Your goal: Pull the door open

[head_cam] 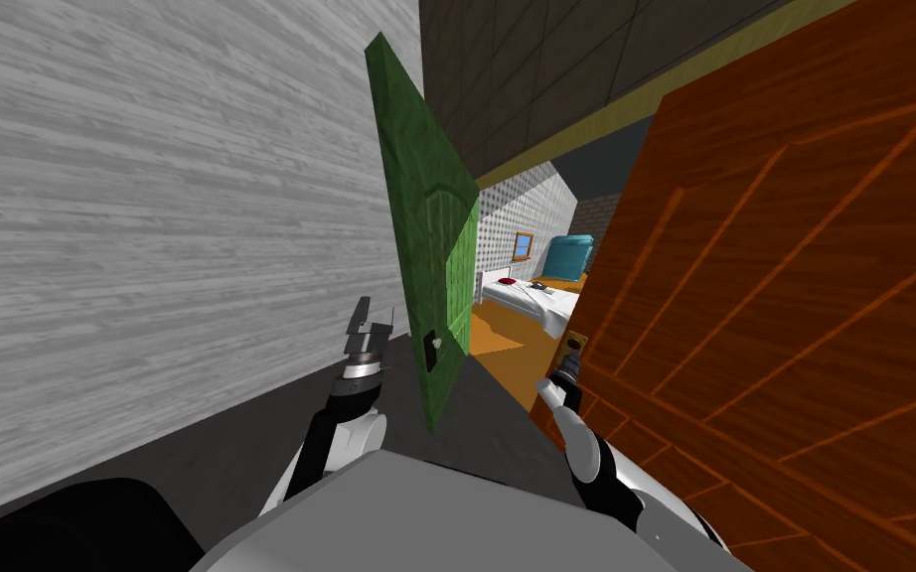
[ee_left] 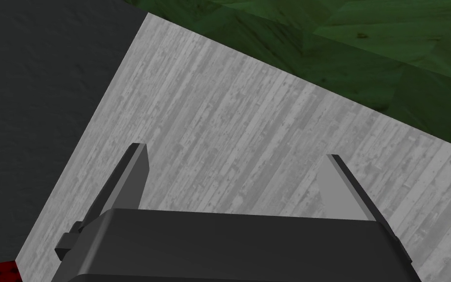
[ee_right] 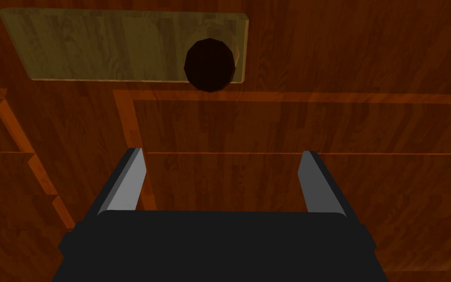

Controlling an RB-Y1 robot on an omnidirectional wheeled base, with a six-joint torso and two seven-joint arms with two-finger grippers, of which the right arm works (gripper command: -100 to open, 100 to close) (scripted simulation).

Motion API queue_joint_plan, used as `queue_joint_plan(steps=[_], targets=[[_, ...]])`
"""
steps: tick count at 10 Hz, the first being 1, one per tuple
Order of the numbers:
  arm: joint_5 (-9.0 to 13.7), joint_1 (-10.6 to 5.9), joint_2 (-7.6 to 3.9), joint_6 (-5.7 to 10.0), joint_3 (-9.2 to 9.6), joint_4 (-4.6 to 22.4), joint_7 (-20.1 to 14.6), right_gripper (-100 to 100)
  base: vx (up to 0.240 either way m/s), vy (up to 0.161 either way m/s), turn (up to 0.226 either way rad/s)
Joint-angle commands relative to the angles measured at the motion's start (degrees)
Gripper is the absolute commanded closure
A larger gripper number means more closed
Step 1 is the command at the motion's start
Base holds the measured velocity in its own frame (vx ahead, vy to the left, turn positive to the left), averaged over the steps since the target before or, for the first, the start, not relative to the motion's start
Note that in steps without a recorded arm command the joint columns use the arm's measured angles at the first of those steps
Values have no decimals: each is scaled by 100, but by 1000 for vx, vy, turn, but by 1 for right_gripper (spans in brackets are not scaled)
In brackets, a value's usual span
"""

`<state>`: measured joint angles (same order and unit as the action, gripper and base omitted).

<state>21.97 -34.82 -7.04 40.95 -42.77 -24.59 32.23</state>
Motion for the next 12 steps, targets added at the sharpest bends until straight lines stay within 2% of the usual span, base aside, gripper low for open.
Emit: queue_joint_plan(steps=[1,3,5,6,7,9,10,12], targets=[[-22,106,-142,-69,58,-7,-209,-100,158,-6,29],[-44,216,-303,-144,118,-13,-407,-100,135,23,14],[-44,216,-303,-144,118,-13,-407,-100,45,3,3],[-68,339,-484,-227,184,-21,-628,-100,66,4,27],[-68,339,-484,-227,184,-21,-628,-100,68,8,10],[-93,469,-674,-316,254,-29,-862,-100,73,0,22],[-93,469,-674,-316,254,-29,-862,-100,55,-2,3],[-119,598,-863,-403,324,-37,-1094,-100,81,7,16]])
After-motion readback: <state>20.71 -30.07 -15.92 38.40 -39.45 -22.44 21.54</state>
